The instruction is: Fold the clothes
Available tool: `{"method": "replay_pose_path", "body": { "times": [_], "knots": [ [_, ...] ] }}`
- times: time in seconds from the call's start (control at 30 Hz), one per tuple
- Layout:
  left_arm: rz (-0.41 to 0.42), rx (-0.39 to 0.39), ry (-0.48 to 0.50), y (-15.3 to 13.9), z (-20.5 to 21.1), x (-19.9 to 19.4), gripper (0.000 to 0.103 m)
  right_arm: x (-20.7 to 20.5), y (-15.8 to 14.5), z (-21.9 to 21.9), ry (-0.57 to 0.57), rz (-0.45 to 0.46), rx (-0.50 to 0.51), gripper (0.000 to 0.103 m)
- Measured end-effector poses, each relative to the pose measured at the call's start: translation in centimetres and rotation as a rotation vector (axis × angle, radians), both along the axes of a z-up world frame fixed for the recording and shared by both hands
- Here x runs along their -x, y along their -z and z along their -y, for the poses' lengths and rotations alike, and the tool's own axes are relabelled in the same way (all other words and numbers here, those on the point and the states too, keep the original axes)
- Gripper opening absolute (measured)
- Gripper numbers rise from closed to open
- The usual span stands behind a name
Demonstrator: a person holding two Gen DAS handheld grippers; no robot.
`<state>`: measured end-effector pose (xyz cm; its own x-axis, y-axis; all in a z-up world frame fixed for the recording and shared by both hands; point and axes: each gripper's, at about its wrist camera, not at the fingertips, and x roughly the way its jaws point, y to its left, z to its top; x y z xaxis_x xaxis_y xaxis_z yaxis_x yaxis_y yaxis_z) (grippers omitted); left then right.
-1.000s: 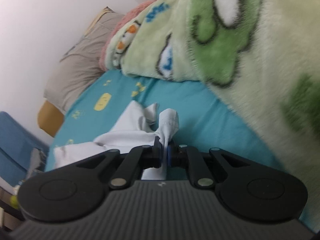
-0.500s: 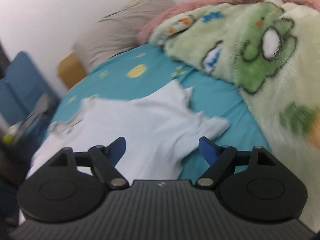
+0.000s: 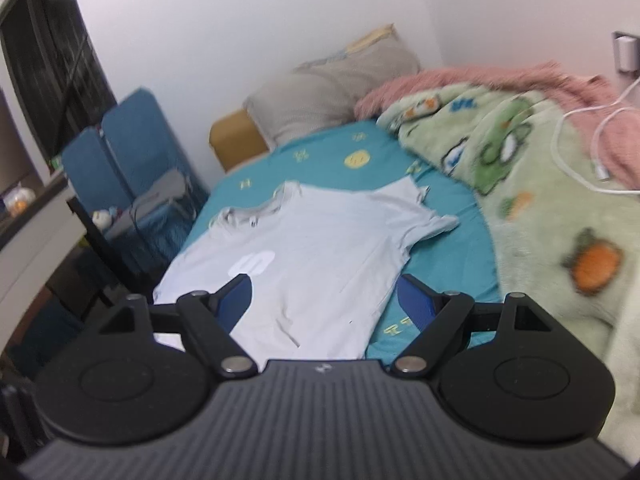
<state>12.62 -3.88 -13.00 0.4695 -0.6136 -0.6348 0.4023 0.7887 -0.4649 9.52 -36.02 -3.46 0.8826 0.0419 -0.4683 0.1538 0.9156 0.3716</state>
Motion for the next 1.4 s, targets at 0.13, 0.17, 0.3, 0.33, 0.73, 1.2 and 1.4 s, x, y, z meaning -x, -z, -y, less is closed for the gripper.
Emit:
{"method": "replay_pose_path", "body": {
  "times": [0.13,0.17,0.3,0.33,0.73,1.2,1.4],
  "knots": [
    [-0.078,-0.044,0.078,1.7,2.1,0.9,0.069,1.1,-0.2,-0.1,0.001,0.032,0.005,0.082],
    [-0.084,-0.053,0.085,1.9,2.3,1.1,0.064,1.1,-0.2,-0.1,-0.006,0.033,0.012,0.082],
    [-0.073,-0.098,0.138,2.3,3.6,1.7,0.016,0.8,0.3,0.3,-0.021,0.013,0.009,0.082],
    [-0.063,-0.110,0.141,2.1,3.7,1.9,0.008,0.8,0.5,0.6,-0.019,0.007,-0.002,0.082],
    [0.056,-0.072,0.383,-3.0,13.3,5.9,0.001,1.7,1.6,5.4,0.150,0.062,-0.148,0.082],
    [-0.038,-0.111,0.365,1.3,17.4,5.0,0.060,1.3,2.2,6.7,0.157,0.059,-0.169,0.082],
    [0.062,-0.141,0.274,-2.2,13.8,4.1,0.082,0.8,2.6,6.8,0.111,0.052,-0.226,0.082]
  ]
}}
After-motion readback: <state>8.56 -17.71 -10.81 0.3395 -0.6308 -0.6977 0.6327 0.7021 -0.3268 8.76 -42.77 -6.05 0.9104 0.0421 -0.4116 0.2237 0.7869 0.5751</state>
